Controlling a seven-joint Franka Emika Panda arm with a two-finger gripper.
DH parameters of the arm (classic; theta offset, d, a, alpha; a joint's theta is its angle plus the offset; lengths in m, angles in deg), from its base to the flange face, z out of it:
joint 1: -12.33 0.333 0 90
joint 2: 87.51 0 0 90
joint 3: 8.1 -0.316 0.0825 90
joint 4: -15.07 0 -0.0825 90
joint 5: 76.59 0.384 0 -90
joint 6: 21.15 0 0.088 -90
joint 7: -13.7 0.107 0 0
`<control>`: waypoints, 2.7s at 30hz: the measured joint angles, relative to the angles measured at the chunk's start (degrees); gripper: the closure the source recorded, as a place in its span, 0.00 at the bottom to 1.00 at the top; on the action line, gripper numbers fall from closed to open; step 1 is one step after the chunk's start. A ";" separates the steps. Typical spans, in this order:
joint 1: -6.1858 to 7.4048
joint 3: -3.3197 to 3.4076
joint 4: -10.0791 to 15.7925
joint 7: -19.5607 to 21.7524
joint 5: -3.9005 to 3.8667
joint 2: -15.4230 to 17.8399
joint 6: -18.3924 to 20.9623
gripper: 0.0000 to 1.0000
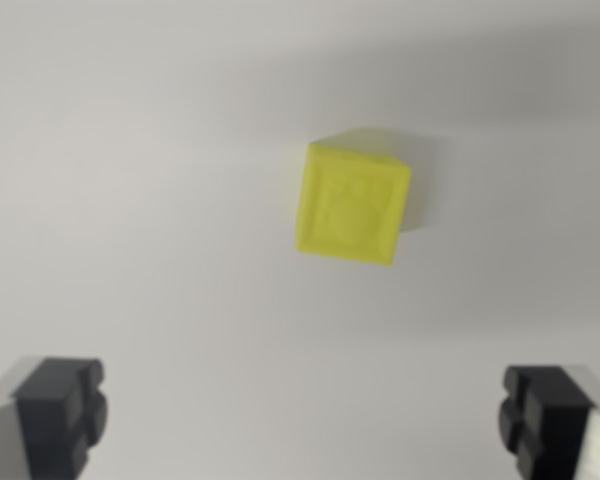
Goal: Pick yellow cube
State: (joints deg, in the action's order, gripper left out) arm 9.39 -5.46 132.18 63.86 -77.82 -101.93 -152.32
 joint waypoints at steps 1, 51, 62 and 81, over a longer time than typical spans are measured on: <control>-0.05 0.00 0.11 0.10 0.04 -0.21 -0.33 0.00; -2.20 0.00 2.15 4.38 2.76 -13.18 -15.47 0.00; -2.60 0.00 1.65 5.03 3.59 -16.49 -18.32 0.00; -2.63 -0.03 -0.06 4.64 4.67 -22.69 -22.83 0.00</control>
State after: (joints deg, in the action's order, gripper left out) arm 6.76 -5.49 132.12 68.50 -73.15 -124.63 -175.15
